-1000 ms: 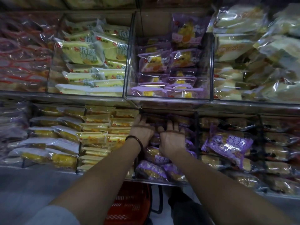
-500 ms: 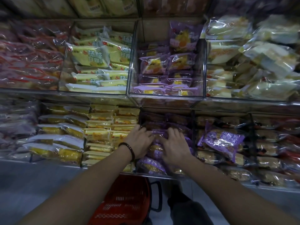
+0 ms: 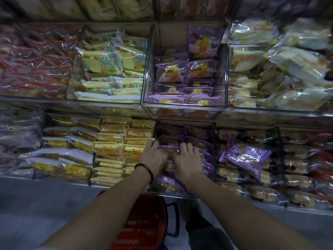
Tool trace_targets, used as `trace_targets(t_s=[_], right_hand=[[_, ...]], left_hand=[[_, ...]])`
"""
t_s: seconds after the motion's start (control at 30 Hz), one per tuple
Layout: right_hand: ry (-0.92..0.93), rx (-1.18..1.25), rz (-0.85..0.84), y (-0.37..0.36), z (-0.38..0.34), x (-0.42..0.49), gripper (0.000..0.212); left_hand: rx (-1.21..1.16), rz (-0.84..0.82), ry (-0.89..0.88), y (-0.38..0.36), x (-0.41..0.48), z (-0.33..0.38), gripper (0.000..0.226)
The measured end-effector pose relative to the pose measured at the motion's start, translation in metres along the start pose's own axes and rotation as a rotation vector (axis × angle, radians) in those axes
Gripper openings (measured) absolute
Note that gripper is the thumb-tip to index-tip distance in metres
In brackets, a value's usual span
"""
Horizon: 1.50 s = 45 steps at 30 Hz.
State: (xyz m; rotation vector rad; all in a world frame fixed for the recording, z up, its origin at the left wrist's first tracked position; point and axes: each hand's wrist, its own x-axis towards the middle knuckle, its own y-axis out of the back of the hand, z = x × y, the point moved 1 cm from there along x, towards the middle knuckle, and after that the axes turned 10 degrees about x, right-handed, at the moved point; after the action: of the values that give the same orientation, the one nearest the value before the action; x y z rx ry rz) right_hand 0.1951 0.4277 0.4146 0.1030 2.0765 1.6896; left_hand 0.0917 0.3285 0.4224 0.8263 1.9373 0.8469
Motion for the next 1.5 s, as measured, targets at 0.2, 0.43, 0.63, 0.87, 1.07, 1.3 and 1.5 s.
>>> trace_targets(t_s=[0.2, 0.43, 0.63, 0.87, 1.07, 1.3, 1.5], right_hand=[[-0.002, -0.075, -0.040, -0.005, 0.009, 0.003, 0.036], [0.010, -0.062, -0.058, -0.012, 0.010, 0.011, 0.039], [-0.019, -0.046, -0.030, -0.006, 0.018, 0.020, 0.039], [-0.008, -0.031, -0.040, -0.010, 0.019, 0.021, 0.051], [-0.013, 0.068, -0.068, 0.004, 0.020, 0.002, 0.073], [0.171, 0.399, 0.067, -0.015, 0.006, -0.054, 0.041], [0.141, 0.245, -0.146, -0.025, -0.003, -0.066, 0.044]], left_hand=[[0.034, 0.006, 0.007, -0.001, 0.007, 0.005, 0.027], [0.016, 0.057, -0.031, -0.018, 0.008, 0.005, 0.061], [0.042, 0.062, -0.037, -0.006, 0.020, 0.000, 0.038], [0.026, 0.025, -0.018, -0.008, 0.028, 0.001, 0.033], [0.066, 0.001, -0.087, 0.007, 0.018, -0.015, 0.077], [-0.125, 0.330, -0.304, -0.013, -0.038, 0.000, 0.040], [-0.176, 0.118, -0.233, -0.027, -0.053, 0.019, 0.051]])
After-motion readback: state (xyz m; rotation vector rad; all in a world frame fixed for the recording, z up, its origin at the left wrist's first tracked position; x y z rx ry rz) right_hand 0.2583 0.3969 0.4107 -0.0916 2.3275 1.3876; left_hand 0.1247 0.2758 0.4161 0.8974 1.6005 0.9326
